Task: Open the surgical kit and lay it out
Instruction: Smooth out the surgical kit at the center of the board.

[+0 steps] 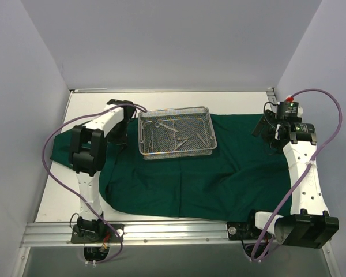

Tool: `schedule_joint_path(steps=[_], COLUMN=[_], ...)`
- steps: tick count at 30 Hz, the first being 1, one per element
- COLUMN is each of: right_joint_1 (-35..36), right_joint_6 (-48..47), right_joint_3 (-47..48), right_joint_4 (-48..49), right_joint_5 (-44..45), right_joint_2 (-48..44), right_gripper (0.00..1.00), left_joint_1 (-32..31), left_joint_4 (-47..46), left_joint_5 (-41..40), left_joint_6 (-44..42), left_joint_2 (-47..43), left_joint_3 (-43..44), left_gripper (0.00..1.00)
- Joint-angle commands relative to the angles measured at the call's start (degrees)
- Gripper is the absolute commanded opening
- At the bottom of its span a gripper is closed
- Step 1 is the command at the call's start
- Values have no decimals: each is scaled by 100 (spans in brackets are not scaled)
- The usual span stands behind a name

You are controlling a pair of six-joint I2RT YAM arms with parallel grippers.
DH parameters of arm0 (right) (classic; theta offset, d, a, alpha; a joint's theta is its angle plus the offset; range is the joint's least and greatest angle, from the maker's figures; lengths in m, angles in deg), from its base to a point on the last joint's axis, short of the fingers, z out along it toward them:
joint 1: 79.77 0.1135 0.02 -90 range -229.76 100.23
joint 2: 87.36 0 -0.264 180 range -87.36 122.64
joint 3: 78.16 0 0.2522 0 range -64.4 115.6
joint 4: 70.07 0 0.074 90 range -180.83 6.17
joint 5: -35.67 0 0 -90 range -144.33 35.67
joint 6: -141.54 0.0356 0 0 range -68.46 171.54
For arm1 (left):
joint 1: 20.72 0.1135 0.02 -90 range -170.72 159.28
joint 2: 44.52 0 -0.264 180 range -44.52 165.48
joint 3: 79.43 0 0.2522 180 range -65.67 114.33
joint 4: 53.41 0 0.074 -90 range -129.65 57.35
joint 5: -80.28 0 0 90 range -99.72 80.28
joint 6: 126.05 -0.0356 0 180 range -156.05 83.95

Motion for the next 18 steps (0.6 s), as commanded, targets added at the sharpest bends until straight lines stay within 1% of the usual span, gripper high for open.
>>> schedule_joint_path(steps=[1, 8, 9, 18], right_joint_1=[68, 95, 95, 121], right_joint_6=[-114, -123, -123, -114], right_joint_3=[-13, -57, -48, -118], right_joint_4=[72, 98, 99, 134], right_joint_5=[-36, -36, -192, -229], right_joint_2=[-75, -40, -48, -84], right_gripper=[70, 70, 70, 70], left_joint_1=[-35, -36, -36, -53], left_joint_4=[98, 141, 133, -69], left_joint_5=[-314, -393, -402, -445], left_joint_6=[-43, -70, -70, -184], left_joint_2=[85, 620, 648, 683], left_joint_3=[350, 666, 658, 455], left_gripper=[71, 69, 68, 68])
